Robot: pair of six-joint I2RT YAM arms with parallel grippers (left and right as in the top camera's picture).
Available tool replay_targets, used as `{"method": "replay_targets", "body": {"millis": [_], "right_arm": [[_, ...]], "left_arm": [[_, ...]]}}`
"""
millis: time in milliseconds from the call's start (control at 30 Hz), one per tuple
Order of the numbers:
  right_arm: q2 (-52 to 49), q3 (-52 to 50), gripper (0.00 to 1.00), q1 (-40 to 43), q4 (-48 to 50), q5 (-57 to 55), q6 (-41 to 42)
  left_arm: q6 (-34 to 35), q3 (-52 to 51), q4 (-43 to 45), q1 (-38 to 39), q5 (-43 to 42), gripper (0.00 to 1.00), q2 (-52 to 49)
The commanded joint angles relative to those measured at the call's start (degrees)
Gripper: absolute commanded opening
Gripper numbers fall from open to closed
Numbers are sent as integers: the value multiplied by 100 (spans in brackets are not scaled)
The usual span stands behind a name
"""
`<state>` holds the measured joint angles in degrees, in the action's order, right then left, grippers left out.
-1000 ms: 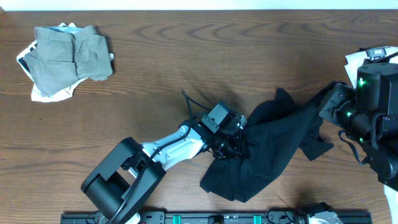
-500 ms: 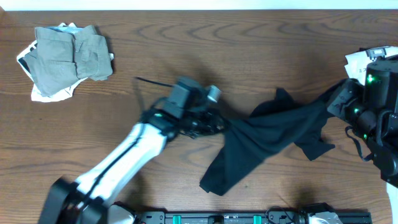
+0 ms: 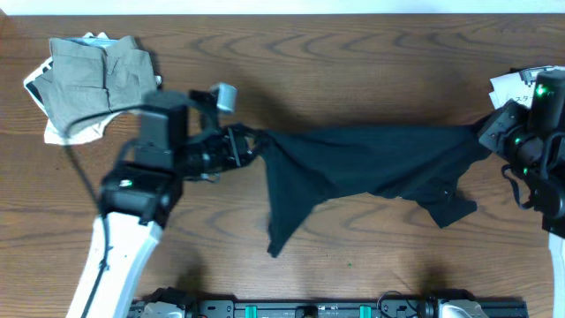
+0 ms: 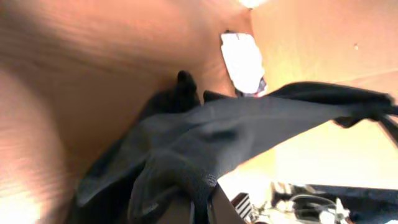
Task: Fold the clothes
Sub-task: 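Lift the black shirt with both grippers and stretch it apart, sweeping forward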
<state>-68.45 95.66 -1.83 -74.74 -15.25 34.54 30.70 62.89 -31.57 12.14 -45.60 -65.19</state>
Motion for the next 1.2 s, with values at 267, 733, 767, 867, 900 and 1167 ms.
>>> {"method": "replay_targets", "body": {"millis": [267, 733, 767, 867, 900, 1167], "right_arm": [[42, 238, 1, 262, 278, -96, -518], [42, 1484, 1, 262, -173, 479, -745], [42, 1532, 1, 262, -205, 479, -743], [42, 1683, 1, 262, -293, 485, -743], [42, 1746, 2, 262, -323, 514, -743], [42, 2470, 2, 262, -496, 933, -743]], "left_arm": [[-894, 2184, -1655, -409, 804, 6, 111], [-1158, 3971, -2837, -409, 1335, 6, 136], [-1185, 4059, -2892, -409, 1335, 6, 138], [-1182, 4319, -3034, -409, 1333, 6, 142], [-1182, 4398, -3073, -409, 1335, 6, 144], [-1182, 5056, -3403, -409, 1335, 6, 210]]}}
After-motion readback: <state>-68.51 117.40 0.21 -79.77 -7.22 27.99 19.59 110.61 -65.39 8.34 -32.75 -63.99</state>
